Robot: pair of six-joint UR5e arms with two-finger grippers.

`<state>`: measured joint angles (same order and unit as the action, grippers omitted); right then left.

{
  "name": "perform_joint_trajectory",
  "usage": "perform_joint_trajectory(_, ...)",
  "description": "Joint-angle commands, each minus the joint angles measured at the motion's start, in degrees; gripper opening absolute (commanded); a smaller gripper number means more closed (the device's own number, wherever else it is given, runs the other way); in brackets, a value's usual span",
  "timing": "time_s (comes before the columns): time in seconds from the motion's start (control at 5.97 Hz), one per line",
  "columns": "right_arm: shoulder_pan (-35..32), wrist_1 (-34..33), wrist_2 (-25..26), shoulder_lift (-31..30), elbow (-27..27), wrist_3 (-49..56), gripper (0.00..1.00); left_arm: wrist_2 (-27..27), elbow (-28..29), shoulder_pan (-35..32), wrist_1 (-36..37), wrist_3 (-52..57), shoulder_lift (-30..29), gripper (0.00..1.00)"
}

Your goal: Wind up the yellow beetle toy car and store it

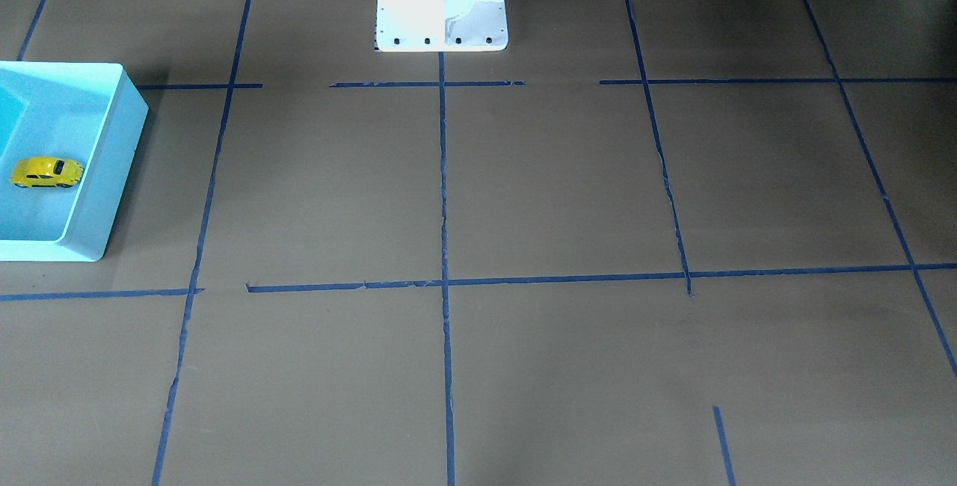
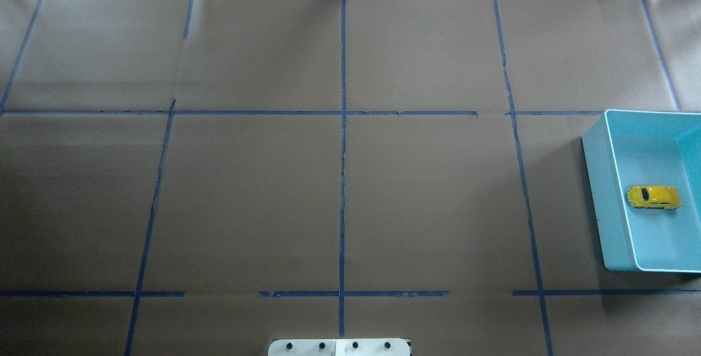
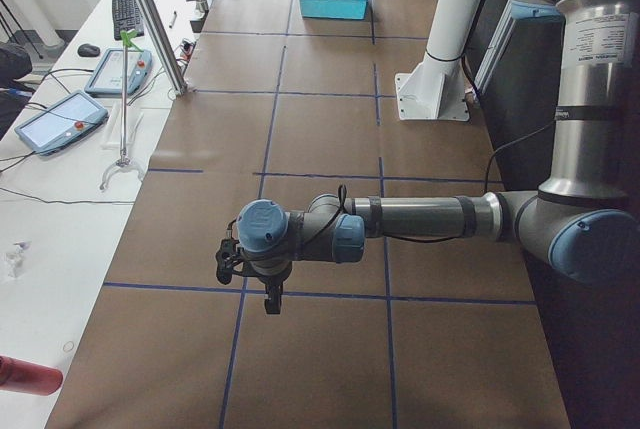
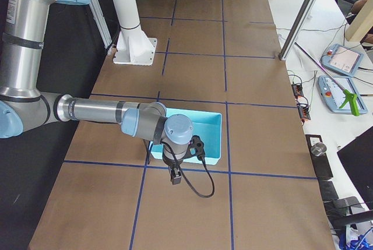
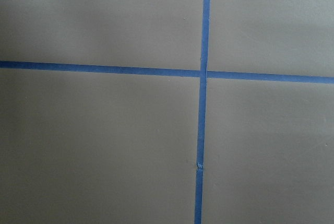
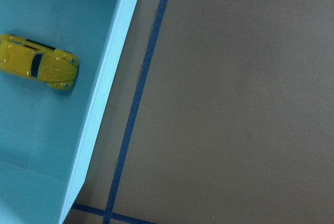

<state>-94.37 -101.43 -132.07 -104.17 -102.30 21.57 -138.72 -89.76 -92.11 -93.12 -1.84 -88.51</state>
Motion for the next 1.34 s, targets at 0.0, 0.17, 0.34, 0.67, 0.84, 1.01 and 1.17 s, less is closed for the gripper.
perform_joint_trajectory(0.0,-0.82,0.09,-0.99,4.65,4.62,-14.04,1.00,-0.06,-0.07,0.00,0.04,0.00,0.00,1.00)
perform_joint_trajectory(0.17,-0.73,0.35,-2.65,5.02,4.04,-24.71,1.00,-0.06,-0.07,0.00,-0.04,0.00,0.00,1.00)
perform_joint_trajectory(0.34,-0.73,5.75,-2.40,5.64,4.30,-27.17,1.00,-0.06,-0.07,0.00,-0.04,0.00,0.00,1.00)
perform_joint_trajectory(0.67,-0.73,8.18,-2.49,5.47,4.39,-26.67,1.00,-0.06,0.37,0.00,-0.31,0.00,0.00,1.00)
perform_joint_trajectory(0.84,-0.73,8.09,-2.75,5.47,5.60,-26.84,1.00,0.03,0.37,0.09,-0.31,0.00,0.00,1.00)
perform_joint_trajectory(1.01,-0.64,8.18,-2.49,5.90,5.70,-26.32,1.00,-0.06,0.37,0.09,-0.31,0.00,0.00,1.00)
perform_joint_trajectory(1.17,-0.47,9.48,-1.88,6.86,5.62,-26.31,1.00,-0.06,0.46,0.09,-0.31,0.00,0.00,1.00)
